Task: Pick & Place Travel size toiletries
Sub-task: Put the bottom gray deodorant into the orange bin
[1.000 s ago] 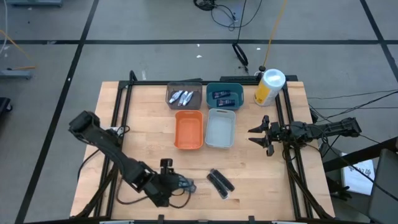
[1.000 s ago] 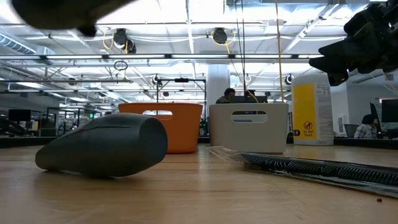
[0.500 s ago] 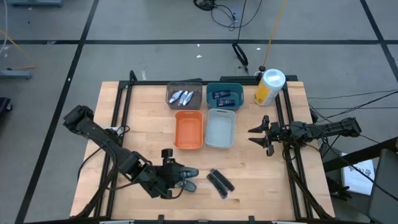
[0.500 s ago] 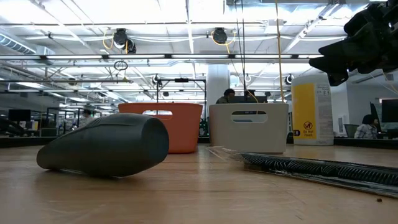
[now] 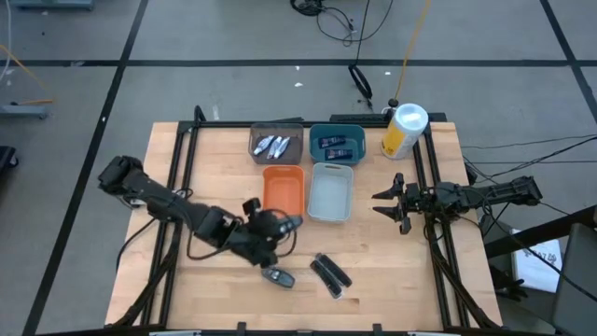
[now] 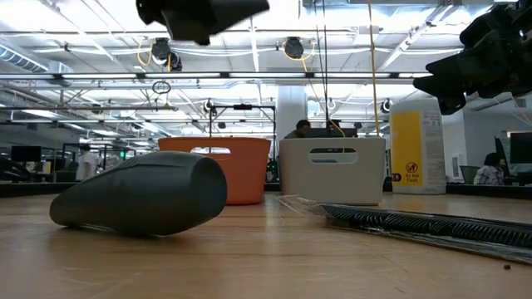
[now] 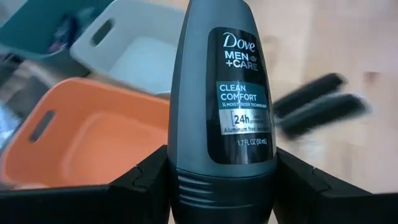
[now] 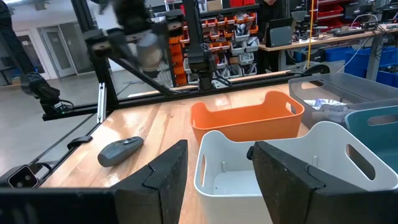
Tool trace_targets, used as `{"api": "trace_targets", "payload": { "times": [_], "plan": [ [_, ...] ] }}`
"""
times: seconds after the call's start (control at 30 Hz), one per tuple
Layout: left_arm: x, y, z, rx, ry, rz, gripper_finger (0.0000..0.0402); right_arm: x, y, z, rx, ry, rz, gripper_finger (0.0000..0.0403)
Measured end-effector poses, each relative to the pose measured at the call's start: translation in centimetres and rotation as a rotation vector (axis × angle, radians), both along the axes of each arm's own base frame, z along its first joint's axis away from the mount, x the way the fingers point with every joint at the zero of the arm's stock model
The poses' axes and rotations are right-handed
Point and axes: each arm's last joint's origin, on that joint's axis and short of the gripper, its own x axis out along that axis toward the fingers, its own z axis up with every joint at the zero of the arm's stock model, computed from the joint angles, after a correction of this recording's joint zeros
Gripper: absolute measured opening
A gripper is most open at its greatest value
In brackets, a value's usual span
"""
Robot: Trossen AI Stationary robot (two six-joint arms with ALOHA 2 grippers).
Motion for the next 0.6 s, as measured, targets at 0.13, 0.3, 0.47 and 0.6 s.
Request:
{"api": "trace_targets", "payload": {
  "times": [0.13, 0.3, 0.47, 0.6],
  "plan": [
    [0.5, 2.0, -0.2, 0.009, 0.030, 0.070, 0.0210, 0.0, 0.0, 0.0, 0.000, 0.000, 0.000, 0.0171],
    [1.2, 4.5, -0.3, 0.034, 0.053, 0.127, 0.0195, 0.0, 0.0, 0.0, 0.000, 0.000, 0.000, 0.0171],
    [1.9, 7.7, -0.3, 0.007, 0.045, 0.256, 0.0195, 0.0, 0.0, 0.0, 0.000, 0.000, 0.000, 0.0171],
    [2.1, 9.8, -0.7, -0.001, 0.049, 0.339, 0.0211, 0.0, 0.0, 0.0, 0.000, 0.000, 0.000, 0.0171]
  ]
}}
